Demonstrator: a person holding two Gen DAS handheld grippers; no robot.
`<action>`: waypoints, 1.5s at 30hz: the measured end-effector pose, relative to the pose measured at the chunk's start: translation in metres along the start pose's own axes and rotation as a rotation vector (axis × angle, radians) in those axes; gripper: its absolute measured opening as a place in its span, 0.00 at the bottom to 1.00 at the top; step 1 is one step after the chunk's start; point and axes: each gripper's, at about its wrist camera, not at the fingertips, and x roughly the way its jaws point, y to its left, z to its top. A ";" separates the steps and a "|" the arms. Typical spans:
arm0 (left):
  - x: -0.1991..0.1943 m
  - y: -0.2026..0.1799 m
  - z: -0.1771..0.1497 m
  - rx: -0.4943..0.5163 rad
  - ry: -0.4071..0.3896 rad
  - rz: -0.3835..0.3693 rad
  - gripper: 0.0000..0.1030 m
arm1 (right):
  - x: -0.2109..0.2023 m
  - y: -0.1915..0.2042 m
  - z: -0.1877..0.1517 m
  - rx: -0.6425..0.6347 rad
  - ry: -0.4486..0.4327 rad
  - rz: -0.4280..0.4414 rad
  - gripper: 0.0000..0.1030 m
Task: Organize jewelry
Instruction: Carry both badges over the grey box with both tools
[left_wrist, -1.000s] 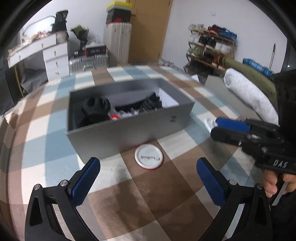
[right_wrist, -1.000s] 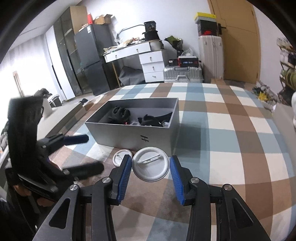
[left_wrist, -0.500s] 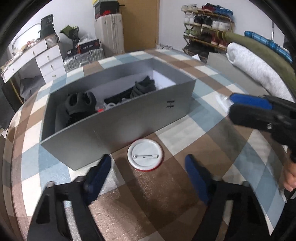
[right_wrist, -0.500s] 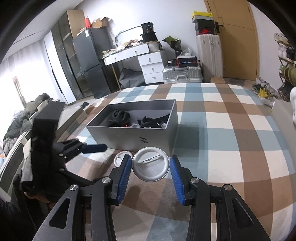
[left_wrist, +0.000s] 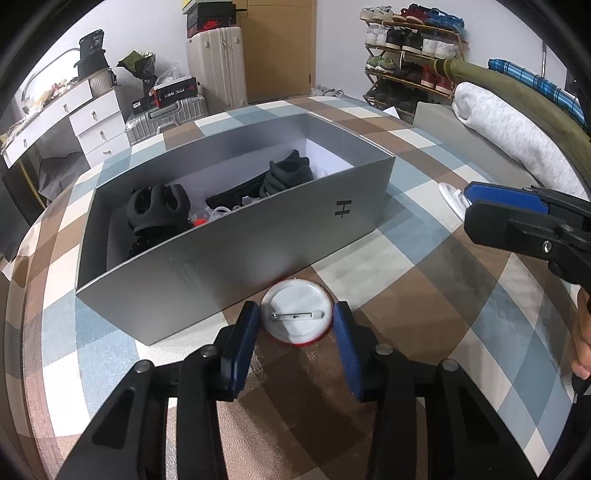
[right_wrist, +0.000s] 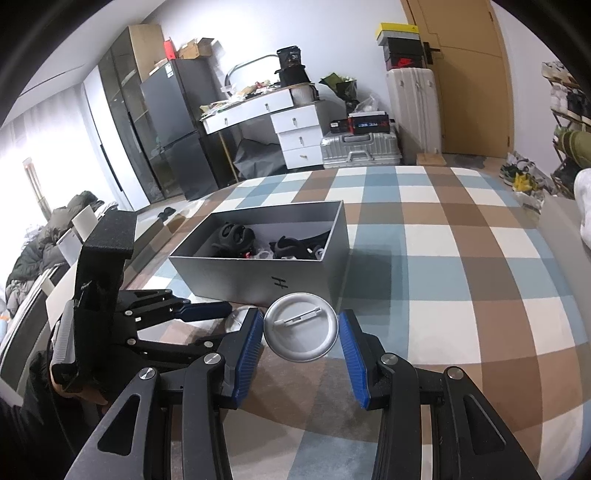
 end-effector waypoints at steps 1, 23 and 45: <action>0.000 0.000 0.001 -0.001 -0.001 0.003 0.34 | 0.000 0.001 0.000 -0.003 0.001 0.000 0.40; -0.028 -0.003 -0.002 0.009 -0.149 -0.092 0.34 | 0.003 -0.002 -0.002 -0.002 -0.002 -0.007 0.40; -0.052 0.013 0.005 -0.076 -0.314 -0.136 0.34 | -0.001 -0.002 0.001 0.005 -0.034 0.001 0.40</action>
